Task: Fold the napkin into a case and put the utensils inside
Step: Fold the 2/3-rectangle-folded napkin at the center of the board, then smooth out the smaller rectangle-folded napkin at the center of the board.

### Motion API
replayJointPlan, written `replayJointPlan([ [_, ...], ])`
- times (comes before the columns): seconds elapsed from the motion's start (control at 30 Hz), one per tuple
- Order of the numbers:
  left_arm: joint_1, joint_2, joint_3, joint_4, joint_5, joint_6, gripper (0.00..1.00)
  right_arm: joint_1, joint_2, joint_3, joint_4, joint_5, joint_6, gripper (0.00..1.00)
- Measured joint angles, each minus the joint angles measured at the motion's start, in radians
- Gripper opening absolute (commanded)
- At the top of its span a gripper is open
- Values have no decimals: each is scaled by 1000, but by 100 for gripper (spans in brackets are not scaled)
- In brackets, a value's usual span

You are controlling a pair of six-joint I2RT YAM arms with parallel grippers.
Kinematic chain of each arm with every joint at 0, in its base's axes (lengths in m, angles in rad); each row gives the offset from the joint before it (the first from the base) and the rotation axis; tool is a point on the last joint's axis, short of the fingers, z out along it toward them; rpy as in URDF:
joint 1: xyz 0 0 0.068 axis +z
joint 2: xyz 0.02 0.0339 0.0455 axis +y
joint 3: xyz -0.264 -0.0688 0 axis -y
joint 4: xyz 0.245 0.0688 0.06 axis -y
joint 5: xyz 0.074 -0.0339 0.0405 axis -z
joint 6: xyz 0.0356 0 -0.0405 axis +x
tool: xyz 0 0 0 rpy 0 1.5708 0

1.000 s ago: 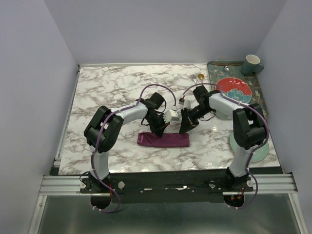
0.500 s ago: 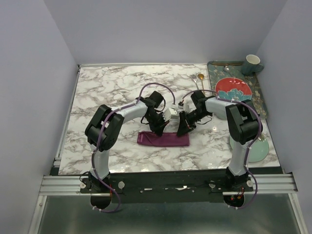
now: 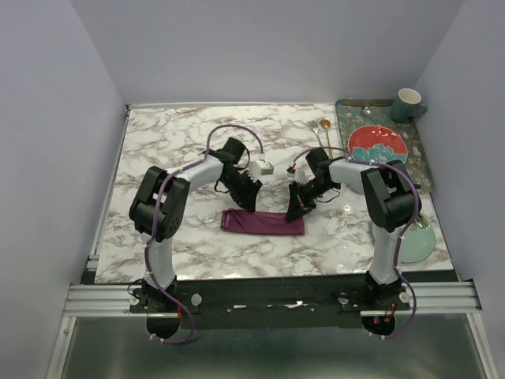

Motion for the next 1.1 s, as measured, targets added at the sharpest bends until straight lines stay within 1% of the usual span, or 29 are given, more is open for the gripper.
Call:
replayJointPlan([
  [0.07, 53, -29, -20, 28, 23, -45, 49, 1, 0, 0, 0, 3, 5, 15],
  [0.13, 130, -115, -64, 78, 67, -148, 49, 2, 0, 0, 0, 6, 10, 15],
  [0.2, 172, -203, -91, 123, 102, -220, 49, 2, 0, 0, 0, 9, 14, 15],
  [0.23, 177, -233, -101, 146, 120, -251, 49, 2, 0, 0, 0, 9, 15, 15],
  [0.3, 169, -324, -153, 230, 178, -363, 47, 2, 0, 0, 0, 10, 18, 15],
  [0.33, 159, -357, -185, 278, 211, -426, 44, 2, 0, 0, 0, 11, 18, 15],
  [0.4, 142, -385, -256, 379, 266, -546, 42, 2, 0, 1, -1, 13, 19, 15],
  [0.47, 132, -365, -316, 456, 293, -633, 40, 2, 0, 6, -6, 17, 18, 15],
  [0.53, 132, -302, -378, 531, 312, -727, 38, 3, 0, 13, -14, 29, 17, 15],
  [0.63, 146, -203, -417, 596, 317, -813, 34, 5, 0, 25, -26, 46, 13, 15],
  [0.73, 181, -113, -431, 644, 320, -882, 32, 5, 8, 43, -41, 58, 8, 15],
  [0.83, 232, -52, -450, 672, 326, -923, 32, 5, 20, 65, -58, 65, 6, 14],
  [0.87, 258, -37, -455, 678, 347, -940, 32, 5, 23, 71, -63, 66, 4, 14],
  [1.0, 301, -35, -457, 695, 375, -946, 33, 8, 30, 83, -72, 72, 0, 14],
  [1.1, 305, -70, -457, 701, 391, -936, 33, 8, 30, 84, -76, 72, -13, 14],
])
